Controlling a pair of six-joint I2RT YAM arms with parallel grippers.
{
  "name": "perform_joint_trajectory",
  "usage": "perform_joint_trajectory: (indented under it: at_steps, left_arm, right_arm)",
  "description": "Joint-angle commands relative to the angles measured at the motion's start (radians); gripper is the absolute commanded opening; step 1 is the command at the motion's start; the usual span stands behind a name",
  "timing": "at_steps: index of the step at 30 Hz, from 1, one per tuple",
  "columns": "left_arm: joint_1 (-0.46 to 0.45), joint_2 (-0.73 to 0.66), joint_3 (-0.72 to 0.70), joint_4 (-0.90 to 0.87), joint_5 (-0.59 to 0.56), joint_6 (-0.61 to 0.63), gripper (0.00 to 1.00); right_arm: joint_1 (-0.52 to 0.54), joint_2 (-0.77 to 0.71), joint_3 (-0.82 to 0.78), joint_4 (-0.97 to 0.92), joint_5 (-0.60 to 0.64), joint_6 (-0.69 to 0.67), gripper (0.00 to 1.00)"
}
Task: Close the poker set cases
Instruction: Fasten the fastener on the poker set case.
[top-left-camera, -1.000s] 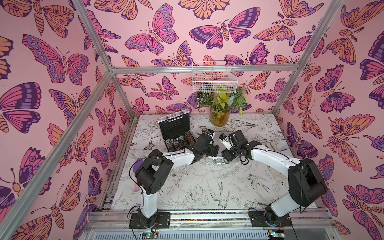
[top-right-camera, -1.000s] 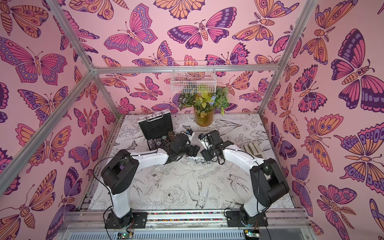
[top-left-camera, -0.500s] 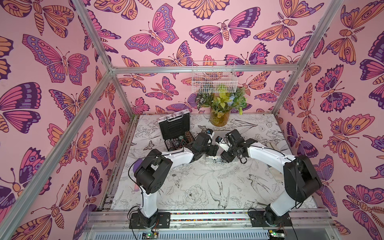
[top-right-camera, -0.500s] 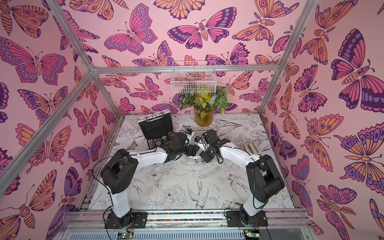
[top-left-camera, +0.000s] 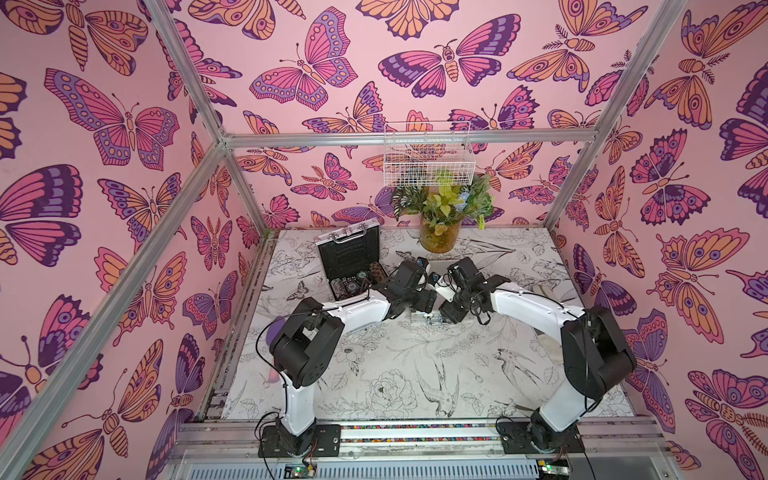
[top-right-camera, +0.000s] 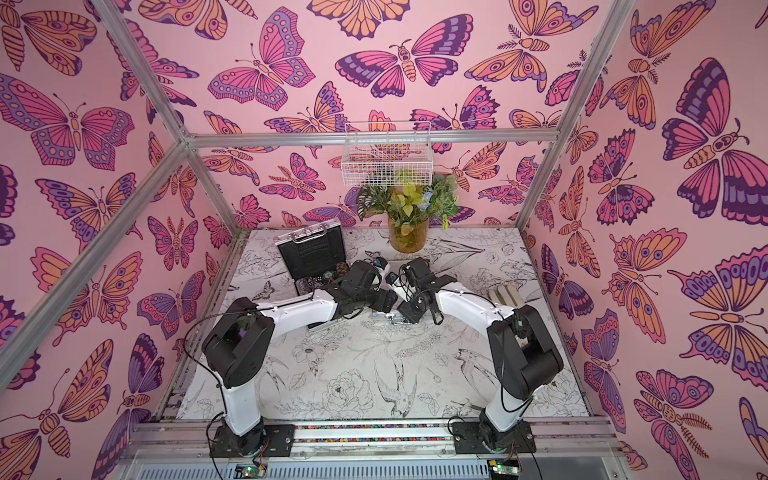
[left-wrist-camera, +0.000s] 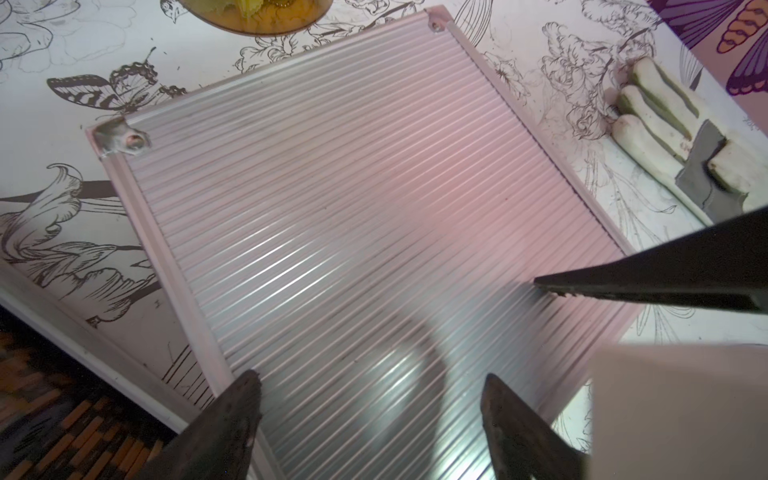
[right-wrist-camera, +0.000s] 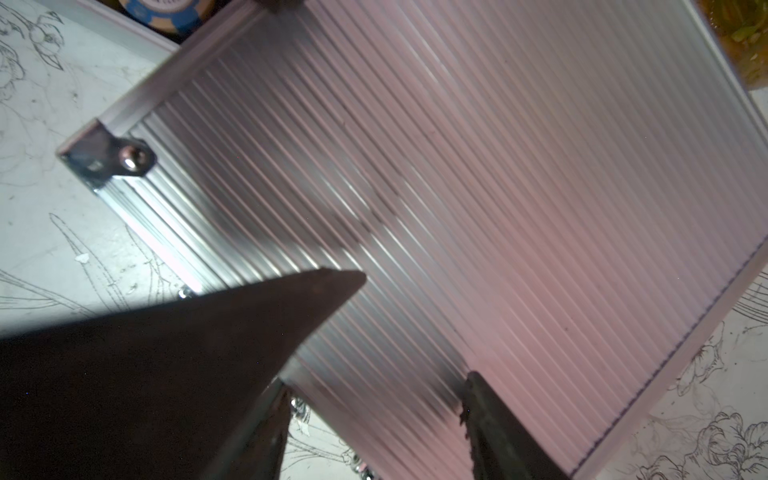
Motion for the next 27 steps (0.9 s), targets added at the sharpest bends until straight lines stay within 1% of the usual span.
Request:
perform_joint_trajectory:
  at_steps: [1, 4, 7, 10, 13, 18, 21, 23, 27]
  left_arm:
    - [-0.011, 0.1, -0.01, -0.256, 0.021, -0.055, 0.83]
    - [-0.01, 0.126, 0.0, -0.307, 0.025, -0.033, 0.82]
    - [-0.01, 0.153, 0.014, -0.353, 0.042, -0.022, 0.75]
    - [-0.011, 0.157, 0.013, -0.354, 0.046, -0.028, 0.71]
    - [-0.018, 0.124, 0.003, -0.327, 0.031, -0.022, 0.65]
    - [-0.022, 0.064, -0.007, -0.291, 0.031, 0.0, 0.5]
    - [-0.024, 0.065, 0.001, -0.291, 0.055, 0.005, 0.36]
    - [-0.031, 0.066, 0.002, -0.291, 0.07, 0.002, 0.3]
    - [-0.043, 0.075, -0.013, -0.292, 0.087, 0.0, 0.13]
  right_arm:
    - [0.014, 0.081, -0.075, -0.092, 0.018, -0.02, 0.65]
    - [0.015, 0.055, -0.094, -0.053, 0.005, -0.029, 0.65]
    - [0.014, 0.028, -0.116, -0.004, -0.013, -0.035, 0.66]
    - [0.014, 0.017, -0.123, 0.023, -0.025, -0.034, 0.66]
    - [0.012, 0.02, -0.123, 0.03, -0.025, -0.036, 0.66]
    - [0.011, 0.03, -0.126, 0.033, -0.021, -0.038, 0.66]
    - [0.011, 0.033, -0.127, 0.036, -0.024, -0.036, 0.66]
    - [0.011, 0.033, -0.13, 0.04, -0.023, -0.036, 0.66]
    - [0.011, 0.03, -0.135, 0.047, -0.017, -0.041, 0.66]
